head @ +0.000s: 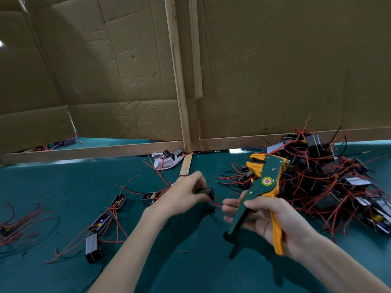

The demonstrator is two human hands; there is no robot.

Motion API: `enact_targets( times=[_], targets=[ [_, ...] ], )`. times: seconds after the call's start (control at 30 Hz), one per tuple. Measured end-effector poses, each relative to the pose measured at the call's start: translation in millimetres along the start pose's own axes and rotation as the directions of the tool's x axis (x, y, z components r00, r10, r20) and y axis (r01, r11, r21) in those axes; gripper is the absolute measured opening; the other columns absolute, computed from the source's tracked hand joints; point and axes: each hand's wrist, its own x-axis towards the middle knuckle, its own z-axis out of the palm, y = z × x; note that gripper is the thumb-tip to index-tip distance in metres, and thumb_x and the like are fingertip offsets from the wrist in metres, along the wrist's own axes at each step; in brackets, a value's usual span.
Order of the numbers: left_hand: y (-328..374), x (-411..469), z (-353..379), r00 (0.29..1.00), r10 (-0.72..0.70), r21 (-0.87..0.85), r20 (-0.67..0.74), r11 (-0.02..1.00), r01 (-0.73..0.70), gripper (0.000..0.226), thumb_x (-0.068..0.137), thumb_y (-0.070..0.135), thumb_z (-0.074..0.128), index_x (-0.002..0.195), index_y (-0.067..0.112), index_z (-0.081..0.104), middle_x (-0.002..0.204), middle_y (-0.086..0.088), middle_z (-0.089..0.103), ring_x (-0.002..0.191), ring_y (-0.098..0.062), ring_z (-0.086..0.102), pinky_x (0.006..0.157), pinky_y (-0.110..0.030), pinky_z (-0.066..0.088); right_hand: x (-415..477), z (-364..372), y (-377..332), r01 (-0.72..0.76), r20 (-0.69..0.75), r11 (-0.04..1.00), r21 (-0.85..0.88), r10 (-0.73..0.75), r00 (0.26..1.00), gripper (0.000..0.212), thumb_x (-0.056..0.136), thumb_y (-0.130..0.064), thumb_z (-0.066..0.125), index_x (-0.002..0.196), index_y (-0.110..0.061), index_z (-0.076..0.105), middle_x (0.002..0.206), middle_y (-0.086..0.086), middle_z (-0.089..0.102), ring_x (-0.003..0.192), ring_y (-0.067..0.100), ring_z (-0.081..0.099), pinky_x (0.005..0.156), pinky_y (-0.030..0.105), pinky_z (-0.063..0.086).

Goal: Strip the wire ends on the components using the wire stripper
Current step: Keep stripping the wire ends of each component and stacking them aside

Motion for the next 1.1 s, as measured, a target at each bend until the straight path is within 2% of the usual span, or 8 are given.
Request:
enact_targets(
  times=[0.13,0.23,0.33,0.43,0.5,0.63,0.83,1.1],
  targets=[
    [13.5,1.8,-10.0,0.987,0.015,-0.476,-0.157,0.875,-0.089,0.027,0.093,0.000,0.057,0.100,0.027,0.057,0.103,-0.009,0.059,0.080,-0.013,0.062,0.063,-0.030,0.055,-2.0,0.2,-0.6,0.016,0.015,0.997,-0.079,-0.015,1.000,0.024,0.069,0.002,0.056,0.093,0.005,0.058,0.089,0.030,0.069,0.077,0.039,0.070,0.067,0.044,0.060],
    [24.9,0.1,-19.9,0.978,0.019,-0.601,-0.210,0.786,-0.144,0.027,0.096,0.007,0.054,0.094,0.031,0.066,0.089,-0.001,0.058,0.077,-0.007,0.061,0.060,-0.025,0.055,-3.6,1.6,0.7,-0.029,0.035,0.987,-0.159,0.035,0.999,0.027,0.067,0.004,0.062,0.094,0.005,0.060,0.088,0.029,0.068,0.076,0.038,0.069,0.068,0.044,0.060],
    [35.1,-2.2,-26.9,0.964,0.009,-0.649,-0.267,0.738,-0.187,0.017,0.090,0.022,0.058,0.084,0.030,0.071,0.080,0.000,0.060,0.077,-0.011,0.063,0.063,-0.029,0.058,-6.7,4.0,2.5,-0.068,0.084,0.978,-0.195,0.086,0.993,0.017,0.066,0.006,0.064,0.082,0.002,0.068,0.089,0.030,0.067,0.075,0.039,0.068,0.070,0.045,0.059],
    [41.6,-3.8,-30.5,0.960,0.018,-0.652,-0.280,0.731,-0.204,0.015,0.084,0.028,0.059,0.083,0.020,0.072,0.092,-0.008,0.063,0.075,-0.020,0.069,0.067,-0.027,0.058,-9.7,4.6,3.1,-0.061,0.121,0.973,-0.224,0.090,0.989,0.015,0.068,0.001,0.064,0.081,-0.001,0.071,0.090,0.031,0.067,0.076,0.040,0.068,0.070,0.044,0.058],
    [43.6,-4.3,-30.4,0.961,0.035,-0.647,-0.273,0.733,-0.210,0.015,0.083,0.023,0.060,0.088,0.016,0.072,0.099,-0.007,0.067,0.077,-0.020,0.070,0.069,-0.026,0.057,-10.6,5.7,3.0,-0.053,0.139,0.968,-0.245,0.089,0.986,0.016,0.068,0.001,0.065,0.084,-0.001,0.070,0.091,0.031,0.067,0.077,0.041,0.067,0.071,0.045,0.058],
    [46.7,-4.3,-28.0,0.954,0.090,-0.640,-0.287,0.723,-0.261,0.021,0.088,0.015,0.059,0.107,0.020,0.065,0.088,0.001,0.074,0.090,-0.010,0.068,0.086,-0.024,0.052,-10.4,5.8,1.4,-0.033,0.141,0.963,-0.267,0.073,0.987,0.023,0.068,0.001,0.065,0.091,0.003,0.065,0.091,0.033,0.067,0.076,0.041,0.067,0.070,0.045,0.058],
    [48.3,-5.2,-28.2,0.930,0.063,-0.634,-0.363,0.714,-0.296,0.016,0.088,0.033,0.059,0.092,0.017,0.057,0.081,-0.004,0.075,0.077,-0.008,0.069,0.075,-0.016,0.050,-8.5,3.4,-1.3,-0.015,0.120,0.966,-0.259,0.048,0.992,0.028,0.067,0.000,0.066,0.095,0.006,0.062,0.091,0.032,0.067,0.076,0.039,0.067,0.070,0.044,0.058],
    [42.6,-0.9,-17.2,0.933,-0.032,-0.709,-0.359,0.660,-0.251,0.022,0.076,0.027,0.070,0.086,0.014,0.055,0.079,-0.005,0.075,0.082,-0.014,0.072,0.074,-0.017,0.052,-6.5,0.1,-2.7,0.001,0.093,0.963,-0.268,0.025,0.995,0.027,0.067,-0.001,0.066,0.093,0.004,0.064,0.093,0.031,0.067,0.079,0.040,0.068,0.071,0.044,0.059]
  ],
)
